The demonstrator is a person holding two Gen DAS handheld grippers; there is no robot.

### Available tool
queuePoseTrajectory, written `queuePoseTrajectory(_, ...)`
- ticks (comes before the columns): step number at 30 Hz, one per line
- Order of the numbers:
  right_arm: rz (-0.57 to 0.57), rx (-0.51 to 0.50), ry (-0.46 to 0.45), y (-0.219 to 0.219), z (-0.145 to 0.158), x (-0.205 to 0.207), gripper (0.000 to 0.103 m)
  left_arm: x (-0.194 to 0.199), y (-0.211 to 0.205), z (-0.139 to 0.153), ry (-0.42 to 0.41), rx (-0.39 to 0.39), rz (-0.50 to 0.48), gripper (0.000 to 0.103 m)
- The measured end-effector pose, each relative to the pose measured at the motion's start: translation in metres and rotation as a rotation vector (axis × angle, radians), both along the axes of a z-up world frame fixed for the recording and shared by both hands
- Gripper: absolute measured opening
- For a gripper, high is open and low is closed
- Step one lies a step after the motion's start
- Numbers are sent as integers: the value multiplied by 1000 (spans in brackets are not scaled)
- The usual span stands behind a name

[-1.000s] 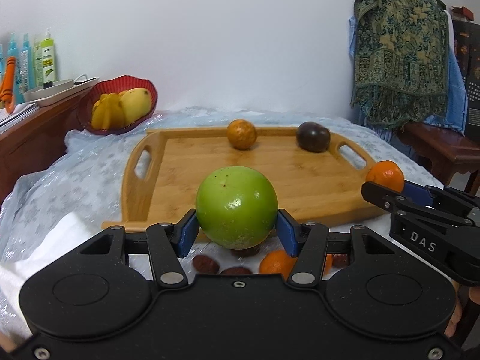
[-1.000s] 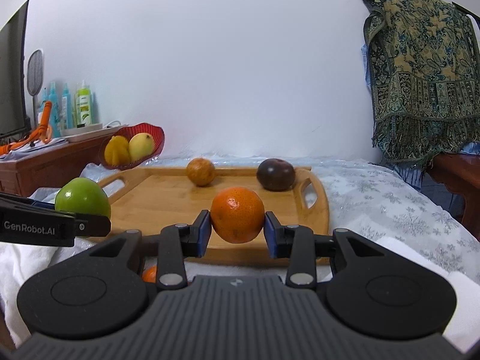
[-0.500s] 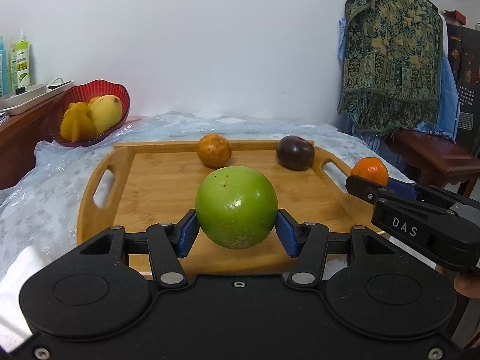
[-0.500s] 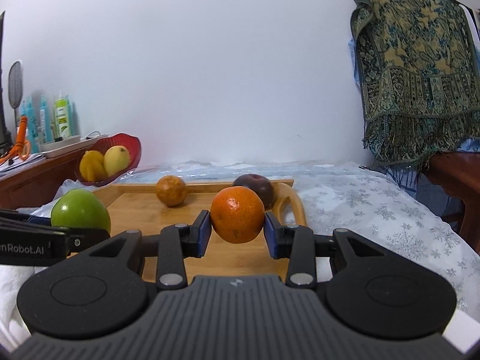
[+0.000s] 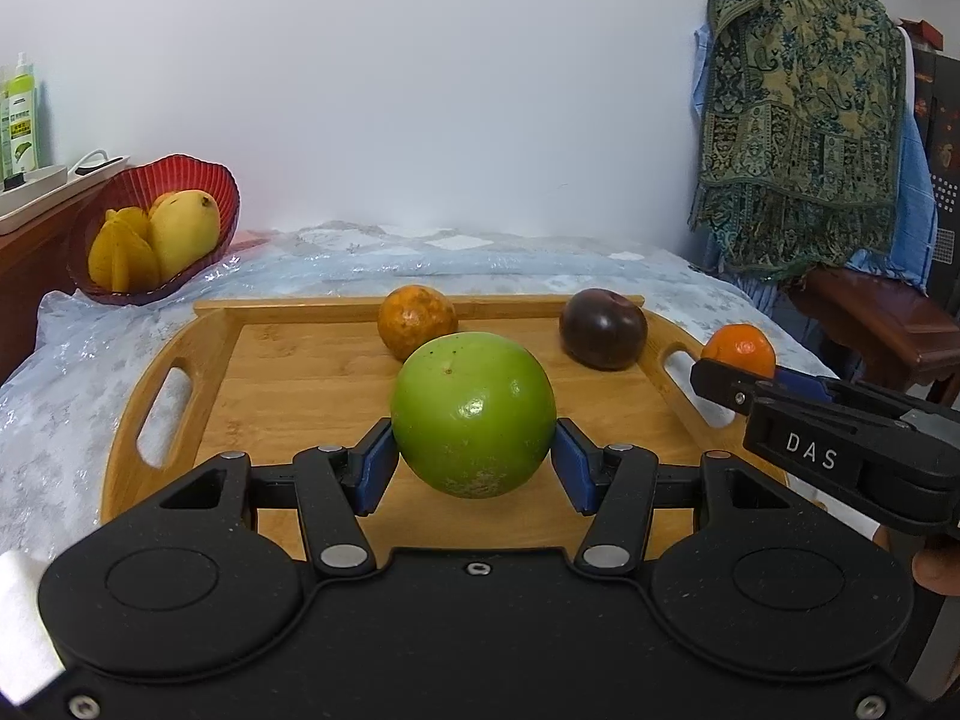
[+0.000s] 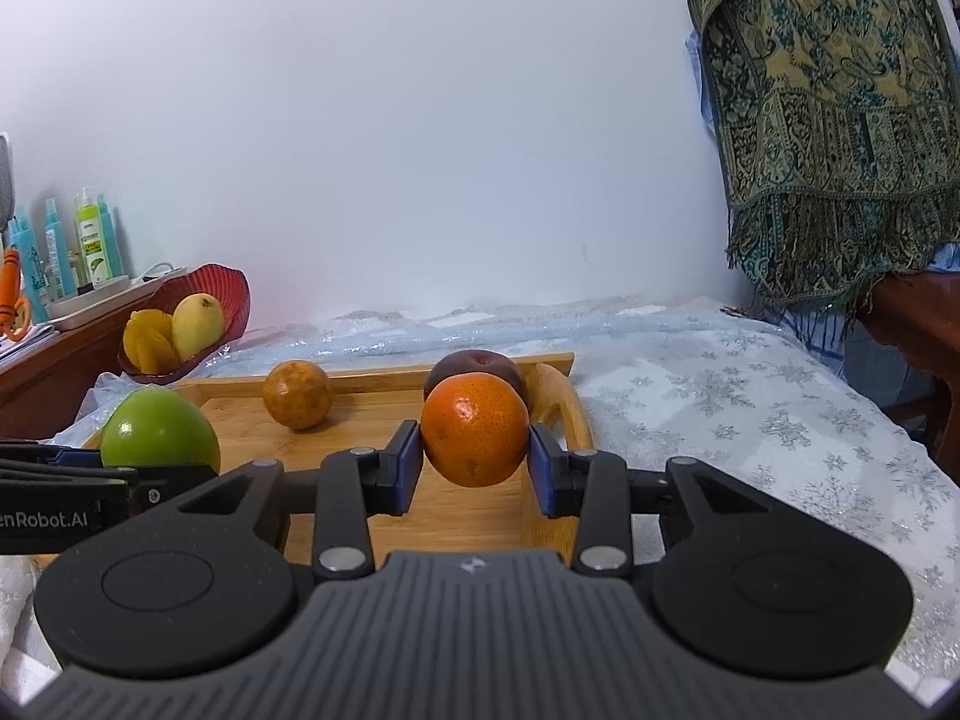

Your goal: Organize fruits

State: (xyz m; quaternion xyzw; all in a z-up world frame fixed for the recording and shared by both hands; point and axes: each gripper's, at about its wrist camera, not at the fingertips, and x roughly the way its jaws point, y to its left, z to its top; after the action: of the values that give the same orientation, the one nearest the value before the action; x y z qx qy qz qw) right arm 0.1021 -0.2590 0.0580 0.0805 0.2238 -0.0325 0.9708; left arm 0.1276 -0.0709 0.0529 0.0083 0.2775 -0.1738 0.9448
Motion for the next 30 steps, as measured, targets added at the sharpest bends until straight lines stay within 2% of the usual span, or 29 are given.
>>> queuePoseTrajectory(18, 22, 27, 95, -6, -17, 47, 42, 53, -13, -15, 63, -7, 30, 53)
queuePoseTrajectory(30, 12, 67, 145, -11, -24, 60, 42, 67, -18, -21, 70, 0, 35, 53)
